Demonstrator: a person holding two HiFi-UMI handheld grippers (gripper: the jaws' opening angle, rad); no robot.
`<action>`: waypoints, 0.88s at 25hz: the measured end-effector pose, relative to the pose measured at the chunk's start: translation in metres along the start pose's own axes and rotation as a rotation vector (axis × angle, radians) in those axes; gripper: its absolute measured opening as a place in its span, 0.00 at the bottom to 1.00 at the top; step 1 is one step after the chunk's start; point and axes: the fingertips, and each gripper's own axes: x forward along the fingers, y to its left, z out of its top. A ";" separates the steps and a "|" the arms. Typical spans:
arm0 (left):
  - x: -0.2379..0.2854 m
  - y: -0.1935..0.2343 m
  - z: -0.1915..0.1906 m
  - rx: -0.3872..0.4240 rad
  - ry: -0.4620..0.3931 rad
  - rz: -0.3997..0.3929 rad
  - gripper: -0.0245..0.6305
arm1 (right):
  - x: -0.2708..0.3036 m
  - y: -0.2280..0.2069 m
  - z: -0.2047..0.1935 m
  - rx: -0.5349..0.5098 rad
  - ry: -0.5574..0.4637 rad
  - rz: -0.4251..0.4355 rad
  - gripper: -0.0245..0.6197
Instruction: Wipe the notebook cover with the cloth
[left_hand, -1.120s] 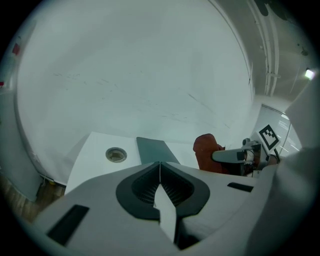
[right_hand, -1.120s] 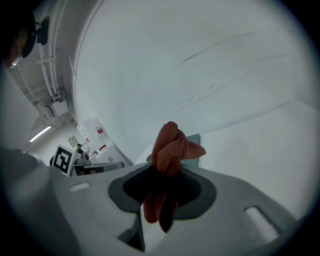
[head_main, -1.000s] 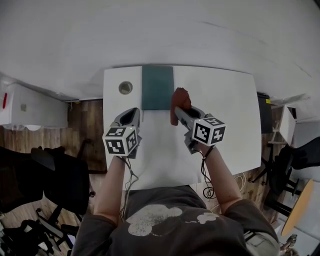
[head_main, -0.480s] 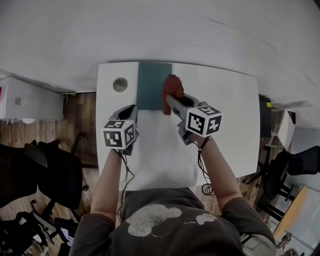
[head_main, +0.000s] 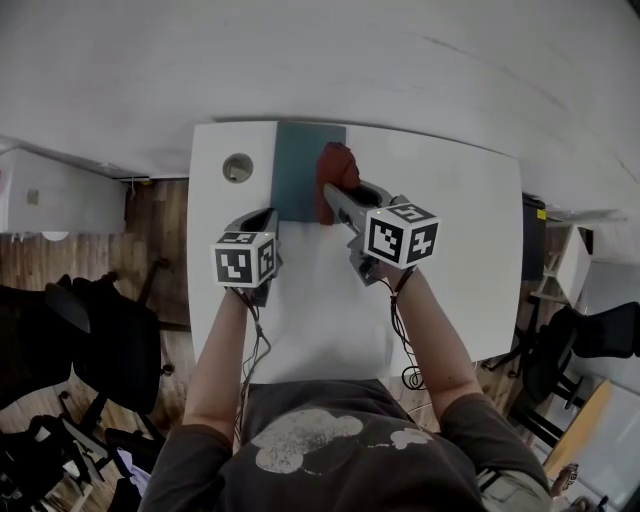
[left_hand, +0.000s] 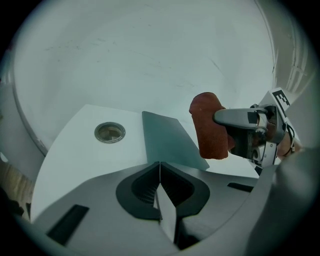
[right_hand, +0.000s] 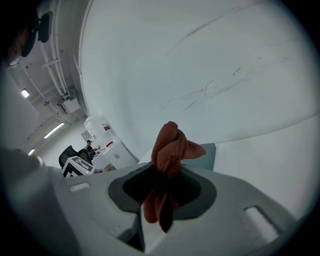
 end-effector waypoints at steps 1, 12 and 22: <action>0.002 0.002 -0.001 -0.005 0.003 0.004 0.04 | 0.002 -0.001 -0.001 0.003 0.005 0.002 0.21; 0.011 0.006 -0.004 0.009 0.042 0.054 0.04 | 0.035 -0.003 -0.002 -0.010 0.059 0.057 0.21; 0.011 0.008 -0.003 -0.033 0.022 0.054 0.04 | 0.092 -0.001 0.015 0.007 0.098 0.095 0.21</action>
